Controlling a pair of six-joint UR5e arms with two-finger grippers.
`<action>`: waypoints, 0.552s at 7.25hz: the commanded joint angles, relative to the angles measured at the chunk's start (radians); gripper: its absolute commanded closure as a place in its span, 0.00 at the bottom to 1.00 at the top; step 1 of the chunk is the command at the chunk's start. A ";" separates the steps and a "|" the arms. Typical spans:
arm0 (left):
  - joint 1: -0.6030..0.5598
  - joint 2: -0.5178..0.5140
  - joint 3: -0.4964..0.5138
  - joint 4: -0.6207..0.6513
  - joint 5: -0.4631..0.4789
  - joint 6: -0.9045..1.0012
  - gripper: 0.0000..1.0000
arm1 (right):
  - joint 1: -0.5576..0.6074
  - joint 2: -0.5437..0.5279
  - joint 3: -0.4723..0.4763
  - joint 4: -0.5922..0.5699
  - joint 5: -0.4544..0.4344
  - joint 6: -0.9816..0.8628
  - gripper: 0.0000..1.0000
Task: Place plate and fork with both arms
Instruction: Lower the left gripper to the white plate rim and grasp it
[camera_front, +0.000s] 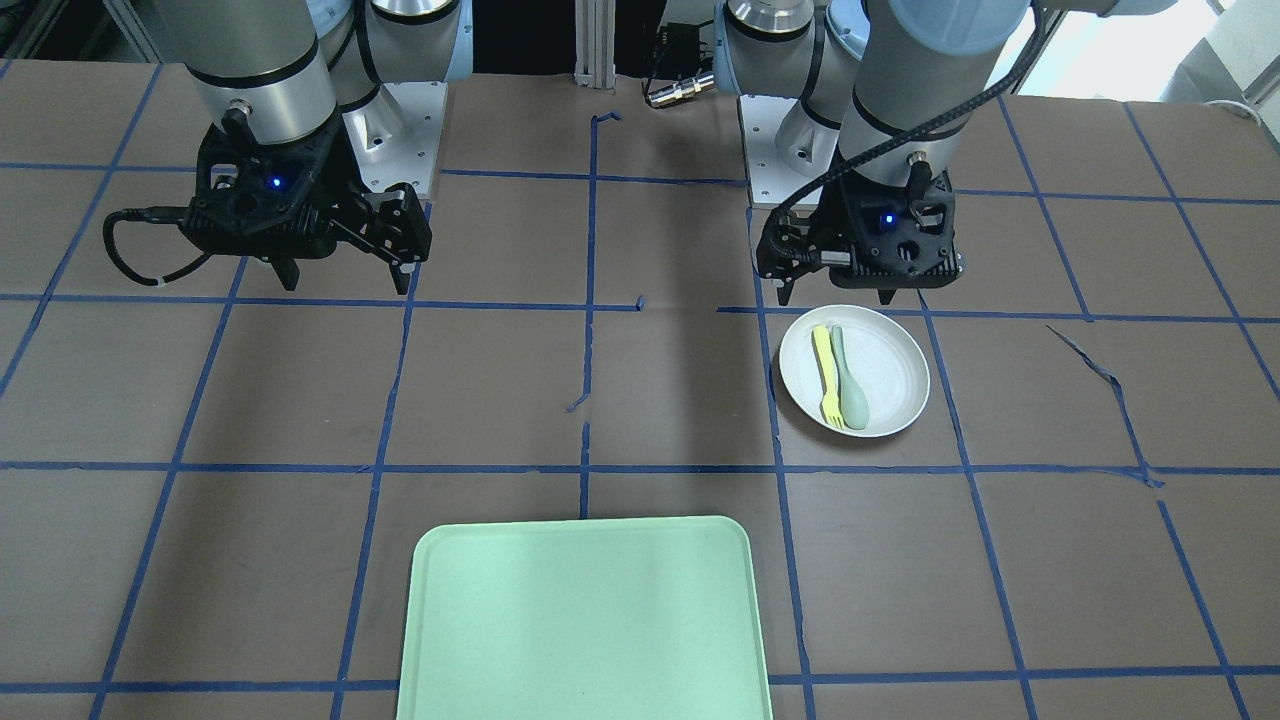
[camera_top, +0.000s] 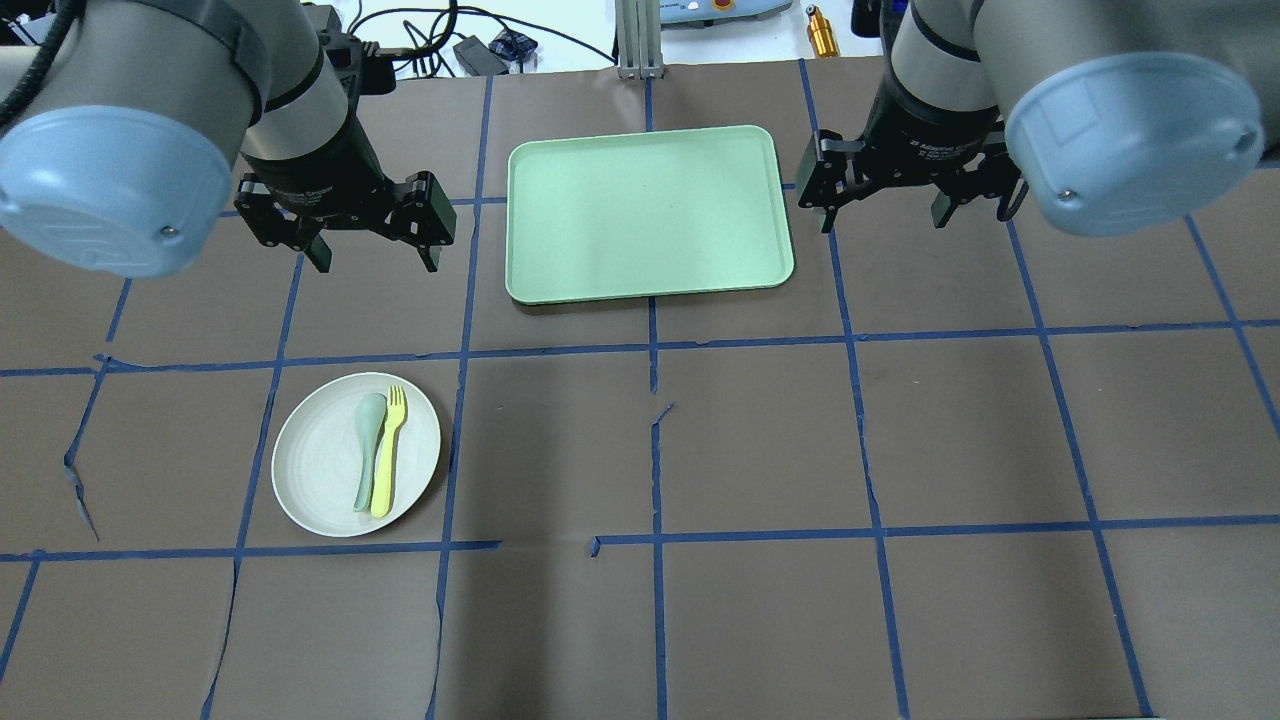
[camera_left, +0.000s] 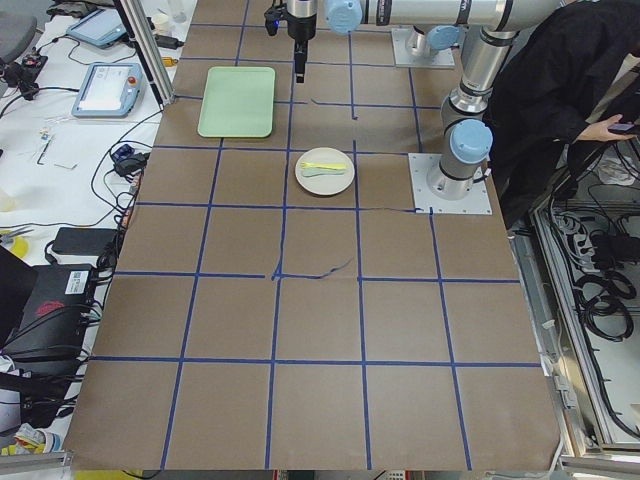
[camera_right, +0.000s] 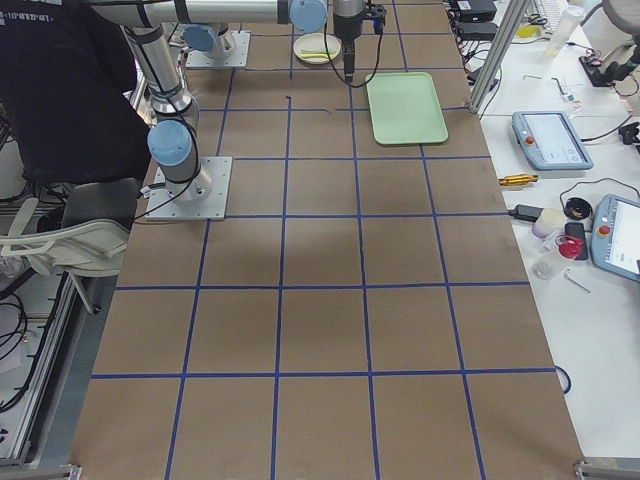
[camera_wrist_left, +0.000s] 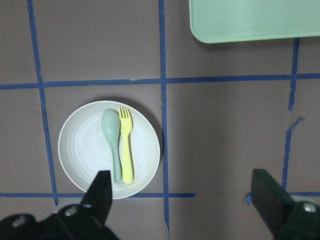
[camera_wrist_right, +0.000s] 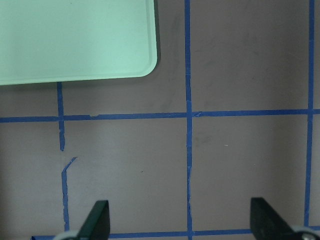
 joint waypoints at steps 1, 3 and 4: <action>0.168 -0.034 -0.228 0.234 0.005 0.099 0.01 | 0.000 0.002 0.000 0.000 0.001 -0.001 0.00; 0.355 -0.056 -0.448 0.529 -0.006 0.324 0.03 | 0.000 0.001 0.000 0.002 0.001 -0.001 0.00; 0.429 -0.074 -0.488 0.541 -0.032 0.456 0.10 | 0.000 0.002 0.000 0.002 0.001 -0.001 0.00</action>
